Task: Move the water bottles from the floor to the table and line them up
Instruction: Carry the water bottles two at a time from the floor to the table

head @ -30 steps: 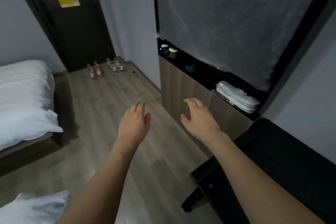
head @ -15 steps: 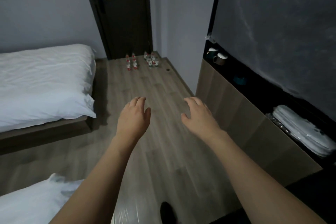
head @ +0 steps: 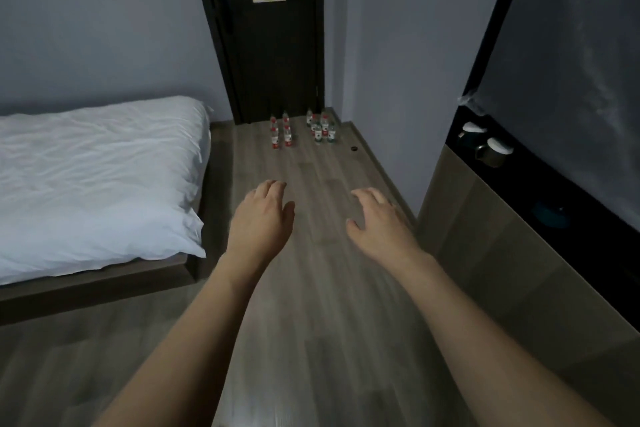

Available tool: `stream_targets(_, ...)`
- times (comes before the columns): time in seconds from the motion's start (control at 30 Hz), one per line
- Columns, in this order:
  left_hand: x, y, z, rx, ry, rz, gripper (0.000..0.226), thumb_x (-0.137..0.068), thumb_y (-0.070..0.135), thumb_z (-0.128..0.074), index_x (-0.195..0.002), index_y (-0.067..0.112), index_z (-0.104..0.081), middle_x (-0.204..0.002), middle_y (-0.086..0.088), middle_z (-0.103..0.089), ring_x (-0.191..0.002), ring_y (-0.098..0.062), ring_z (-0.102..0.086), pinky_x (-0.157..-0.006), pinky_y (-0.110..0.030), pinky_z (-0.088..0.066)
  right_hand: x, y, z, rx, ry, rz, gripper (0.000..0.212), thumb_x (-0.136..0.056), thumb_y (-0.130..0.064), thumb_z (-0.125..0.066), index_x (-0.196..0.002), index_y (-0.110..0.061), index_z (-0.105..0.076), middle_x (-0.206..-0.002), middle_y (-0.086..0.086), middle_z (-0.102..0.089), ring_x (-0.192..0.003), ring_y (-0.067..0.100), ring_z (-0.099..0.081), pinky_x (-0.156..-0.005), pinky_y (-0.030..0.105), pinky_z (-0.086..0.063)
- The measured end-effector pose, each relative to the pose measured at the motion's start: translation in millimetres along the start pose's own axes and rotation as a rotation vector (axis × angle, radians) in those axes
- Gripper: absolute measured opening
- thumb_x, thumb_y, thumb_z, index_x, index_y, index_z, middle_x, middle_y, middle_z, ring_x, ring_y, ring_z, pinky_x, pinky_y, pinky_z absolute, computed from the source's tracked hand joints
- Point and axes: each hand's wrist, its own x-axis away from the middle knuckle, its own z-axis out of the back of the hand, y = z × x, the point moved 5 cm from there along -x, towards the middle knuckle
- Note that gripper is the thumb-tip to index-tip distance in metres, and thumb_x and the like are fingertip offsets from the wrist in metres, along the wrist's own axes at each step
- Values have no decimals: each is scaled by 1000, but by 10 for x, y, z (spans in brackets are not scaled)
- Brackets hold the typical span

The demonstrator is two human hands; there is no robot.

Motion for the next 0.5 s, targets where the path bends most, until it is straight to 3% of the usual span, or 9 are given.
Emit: stream_targets(0.5, -2628, -1664, -64, 25, 79, -52, 47, -101, 34, -49, -143, 13, -46, -142, -9, -52, -124, -28, -54, -101, -41, -46, -2791, -780, -684, -13, 70, 8, 57, -90, -26, -55, -143, -13, -39, -145, 5, -39, -133, 24, -39, -111, 35, -31)
